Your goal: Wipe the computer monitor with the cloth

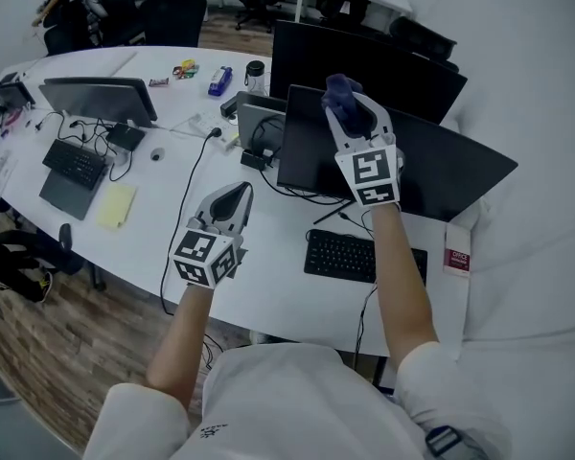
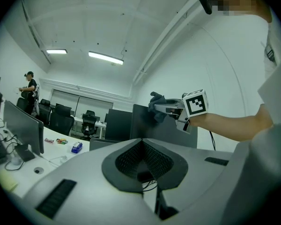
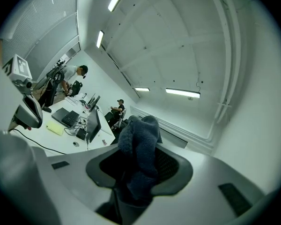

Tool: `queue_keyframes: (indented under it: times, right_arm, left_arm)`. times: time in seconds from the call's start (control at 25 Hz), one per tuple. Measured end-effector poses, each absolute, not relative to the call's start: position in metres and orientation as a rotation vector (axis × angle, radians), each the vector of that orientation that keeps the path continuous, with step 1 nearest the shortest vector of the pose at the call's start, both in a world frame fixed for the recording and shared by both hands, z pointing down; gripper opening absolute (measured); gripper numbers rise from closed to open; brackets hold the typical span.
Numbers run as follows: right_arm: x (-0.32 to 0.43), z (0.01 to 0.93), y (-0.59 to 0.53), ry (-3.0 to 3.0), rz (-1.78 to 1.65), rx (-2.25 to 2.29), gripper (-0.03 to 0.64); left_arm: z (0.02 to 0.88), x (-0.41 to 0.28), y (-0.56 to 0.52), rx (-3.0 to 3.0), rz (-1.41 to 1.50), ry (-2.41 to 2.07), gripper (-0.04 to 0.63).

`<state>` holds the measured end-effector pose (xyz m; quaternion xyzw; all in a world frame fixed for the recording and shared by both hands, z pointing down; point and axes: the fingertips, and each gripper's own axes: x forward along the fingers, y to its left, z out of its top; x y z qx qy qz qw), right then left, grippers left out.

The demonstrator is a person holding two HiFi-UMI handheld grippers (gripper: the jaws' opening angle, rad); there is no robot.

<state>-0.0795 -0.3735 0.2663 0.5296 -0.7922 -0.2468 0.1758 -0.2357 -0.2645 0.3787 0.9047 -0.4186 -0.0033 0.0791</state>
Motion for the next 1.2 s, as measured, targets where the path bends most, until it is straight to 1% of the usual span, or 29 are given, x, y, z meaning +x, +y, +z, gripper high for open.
queue_keyframes:
  times: [0.48,0.96,1.2]
  right_arm:
    - [-0.161,0.275,-0.390,-2.301,-0.729,1.360,0.155]
    - [-0.184,0.319,-0.394,-2.247,-0.701,1.294,0.155]
    - [-0.186,0.355,-0.390,-2.256,-0.613,1.281,0.155]
  left_arm:
    - [0.379,-0.256,-0.274,2.687,-0.059,-1.240,0.006]
    - [0.395,-0.277,-0.281,2.658,-0.035,-1.254,0.006]
    - [0.403,-0.276,-0.283,2.655,-0.004,-1.235,0.006]
